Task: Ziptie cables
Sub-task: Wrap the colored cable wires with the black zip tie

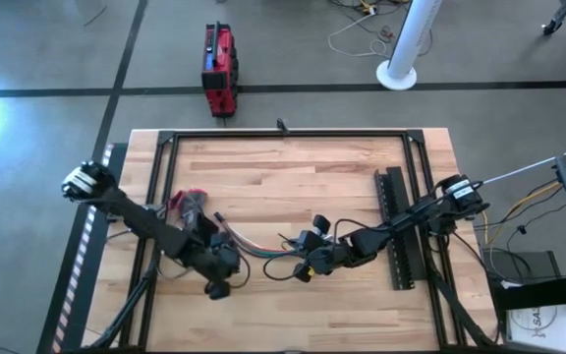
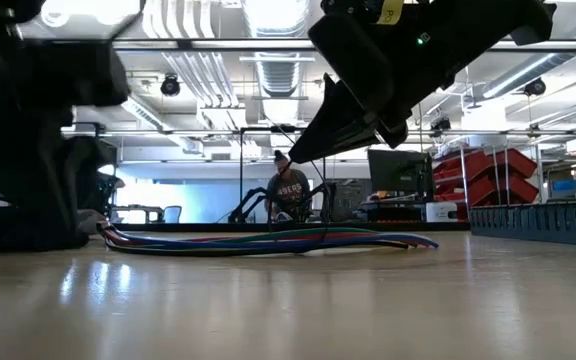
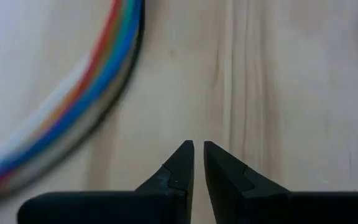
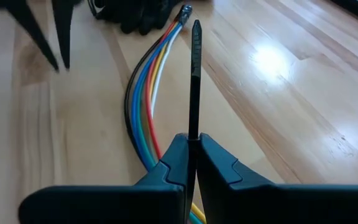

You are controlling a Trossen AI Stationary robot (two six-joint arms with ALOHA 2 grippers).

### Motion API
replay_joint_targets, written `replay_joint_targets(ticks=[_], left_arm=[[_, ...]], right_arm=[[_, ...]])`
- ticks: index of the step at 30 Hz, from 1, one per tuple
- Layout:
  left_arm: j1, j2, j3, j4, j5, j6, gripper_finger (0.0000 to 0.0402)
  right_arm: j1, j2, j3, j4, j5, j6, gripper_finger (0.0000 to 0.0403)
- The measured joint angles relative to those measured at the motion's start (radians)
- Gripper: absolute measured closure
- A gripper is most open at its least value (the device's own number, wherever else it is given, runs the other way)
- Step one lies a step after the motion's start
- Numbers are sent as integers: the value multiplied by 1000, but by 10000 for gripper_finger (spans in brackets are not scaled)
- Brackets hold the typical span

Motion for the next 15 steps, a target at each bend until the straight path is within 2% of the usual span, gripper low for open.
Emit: replay_joint_targets(ticks=[4, 9, 15], left_arm=[[5, 113, 20, 10, -2, -138, 381], [42, 199, 53, 22, -7, -141, 381], [166, 194, 54, 32, -44, -79, 381]], right_arm=[[-3, -1, 0, 3, -2, 0, 400], [-7, -3, 0, 7, -20, 11, 400], [-9, -3, 0, 7, -29, 9, 400]])
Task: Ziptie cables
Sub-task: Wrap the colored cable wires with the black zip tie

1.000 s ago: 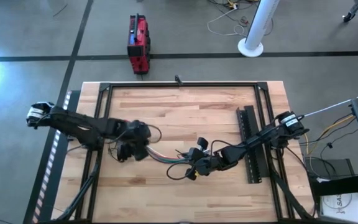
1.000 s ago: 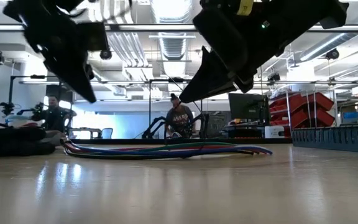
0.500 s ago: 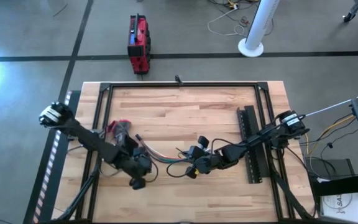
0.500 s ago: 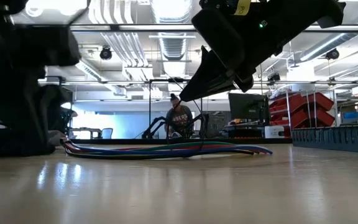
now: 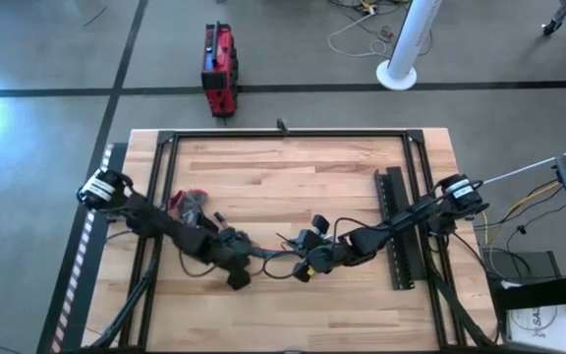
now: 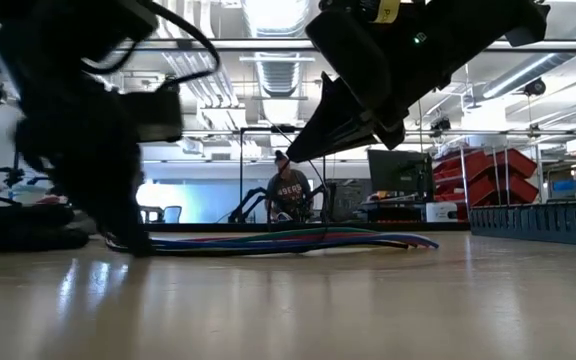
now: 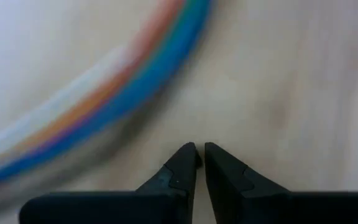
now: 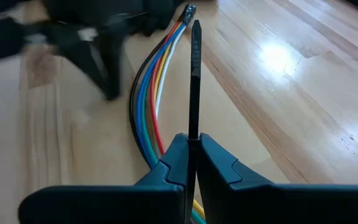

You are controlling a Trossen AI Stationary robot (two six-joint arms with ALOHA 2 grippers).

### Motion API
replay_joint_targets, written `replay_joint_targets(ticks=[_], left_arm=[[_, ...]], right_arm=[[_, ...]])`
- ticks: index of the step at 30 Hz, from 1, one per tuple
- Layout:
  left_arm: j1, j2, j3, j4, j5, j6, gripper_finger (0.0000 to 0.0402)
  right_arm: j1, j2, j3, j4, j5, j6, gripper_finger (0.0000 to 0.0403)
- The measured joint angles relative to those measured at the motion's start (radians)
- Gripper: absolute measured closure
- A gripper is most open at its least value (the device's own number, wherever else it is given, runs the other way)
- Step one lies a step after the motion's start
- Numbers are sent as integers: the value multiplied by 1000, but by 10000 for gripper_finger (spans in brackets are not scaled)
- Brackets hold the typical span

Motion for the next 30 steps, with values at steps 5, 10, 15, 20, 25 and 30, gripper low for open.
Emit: replay_joint_targets(ticks=[5, 10, 15, 20, 25, 30], left_arm=[[123, -16, -1, 0, -52, 101, 381], [246, -47, -8, -19, -105, 197, 381], [328, -119, -14, -58, -161, 241, 381], [307, -228, -20, -138, -155, 244, 381], [192, -312, -55, -151, -138, 226, 381], [111, -311, -127, -69, -132, 185, 381]], right_arm=[[-1, 0, 0, 1, -4, 0, 400], [-12, 0, 0, 34, 16, 4, 400], [-34, 0, 0, 30, 20, 36, 400], [-53, 0, 0, 22, 20, 53, 400], [-61, 0, 0, 19, 21, 53, 400], [-66, 0, 0, 13, 22, 53, 400]])
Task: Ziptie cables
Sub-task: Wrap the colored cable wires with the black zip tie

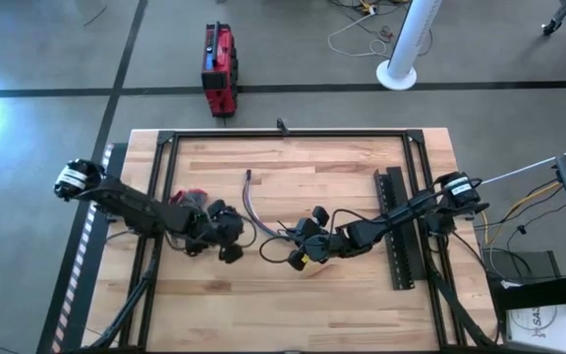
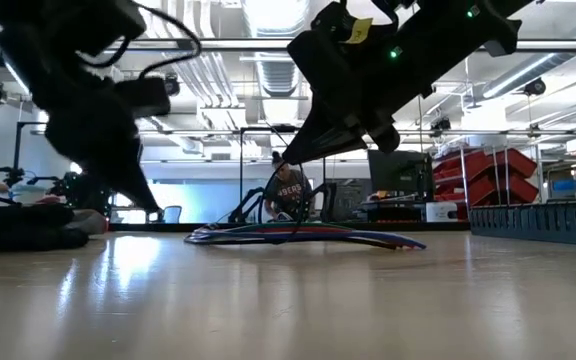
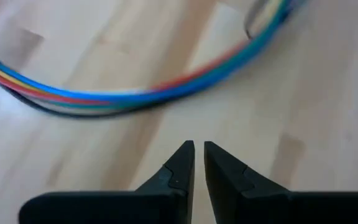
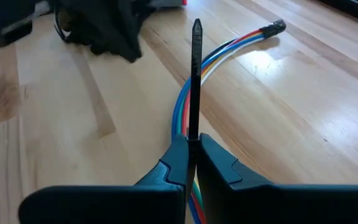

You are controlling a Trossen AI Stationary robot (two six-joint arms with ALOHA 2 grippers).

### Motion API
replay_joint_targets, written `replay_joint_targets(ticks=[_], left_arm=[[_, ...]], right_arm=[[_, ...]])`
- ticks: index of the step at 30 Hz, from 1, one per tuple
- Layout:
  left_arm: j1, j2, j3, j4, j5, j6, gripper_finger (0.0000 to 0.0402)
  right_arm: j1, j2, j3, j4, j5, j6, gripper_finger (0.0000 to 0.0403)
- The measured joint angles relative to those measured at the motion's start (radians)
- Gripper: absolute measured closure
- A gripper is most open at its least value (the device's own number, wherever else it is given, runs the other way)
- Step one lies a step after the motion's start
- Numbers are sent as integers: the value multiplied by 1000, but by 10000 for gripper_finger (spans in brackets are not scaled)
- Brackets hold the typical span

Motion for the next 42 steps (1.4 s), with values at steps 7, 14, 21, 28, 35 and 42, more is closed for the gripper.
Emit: replay_joint_targets(ticks=[7, 14, 21, 28, 35, 42], left_arm=[[67, 57, -34, 45, -89, -11, 381], [346, 50, 21, 124, -77, -27, 381], [571, 126, 26, 290, 132, 43, 381], [645, 255, 64, 296, 135, 103, 381], [668, 235, 118, -61, -22, 121, 381], [628, 142, 75, -227, -30, 49, 381]], right_arm=[[1, 0, 0, -50, -1, 42, 400], [-1, 0, 0, -91, 8, 67, 400], [-2, 0, 0, -95, 8, 55, 400], [-1, 0, 0, -98, 8, 50, 400], [-5, 0, 0, -96, 9, 47, 400], [-13, 0, 0, -85, 11, 49, 400]])
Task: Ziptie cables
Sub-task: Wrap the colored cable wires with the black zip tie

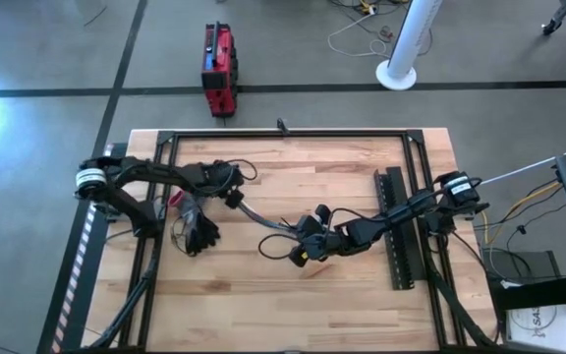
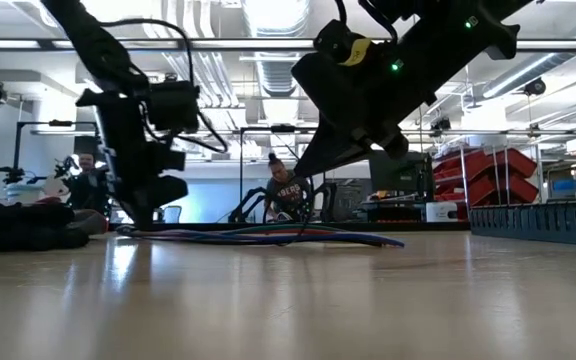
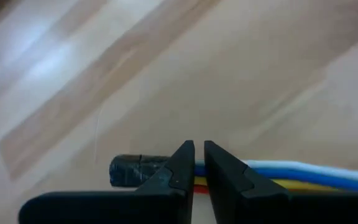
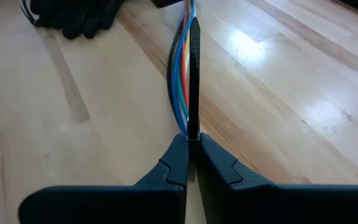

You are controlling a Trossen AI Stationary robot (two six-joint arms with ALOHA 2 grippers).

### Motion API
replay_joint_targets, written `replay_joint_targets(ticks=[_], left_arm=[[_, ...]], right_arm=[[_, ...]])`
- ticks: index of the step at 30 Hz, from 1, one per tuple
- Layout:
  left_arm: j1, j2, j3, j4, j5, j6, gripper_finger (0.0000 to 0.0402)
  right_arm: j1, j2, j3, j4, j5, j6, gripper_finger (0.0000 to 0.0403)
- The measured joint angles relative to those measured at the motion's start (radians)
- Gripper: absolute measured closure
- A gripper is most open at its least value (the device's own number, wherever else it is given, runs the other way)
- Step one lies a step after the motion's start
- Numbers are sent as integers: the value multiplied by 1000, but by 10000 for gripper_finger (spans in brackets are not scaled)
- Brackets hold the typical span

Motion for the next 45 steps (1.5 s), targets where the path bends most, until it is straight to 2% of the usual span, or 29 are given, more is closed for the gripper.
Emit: replay_joint_targets(ticks=[11, 20, 29, 32, 40, 45], left_arm=[[-96, -168, -130, -1, 34, -113, 381], [-193, -292, -205, -2, 123, -140, 381], [-211, -381, -156, 34, 107, -62, 381], [-251, -385, -152, 182, 104, -5, 381], [-435, -296, -218, 780, 112, 127, 381], [-485, -193, -226, 947, 112, 140, 381]], right_arm=[[0, 0, 0, -11, 24, 61, 400], [0, 0, 0, -34, 69, 131, 400], [1, 0, 0, -53, 85, 198, 400], [2, 0, 0, -73, 118, 232, 400], [50, 0, 0, -94, 220, 298, 400], [76, 0, 0, -131, 276, 343, 400]])
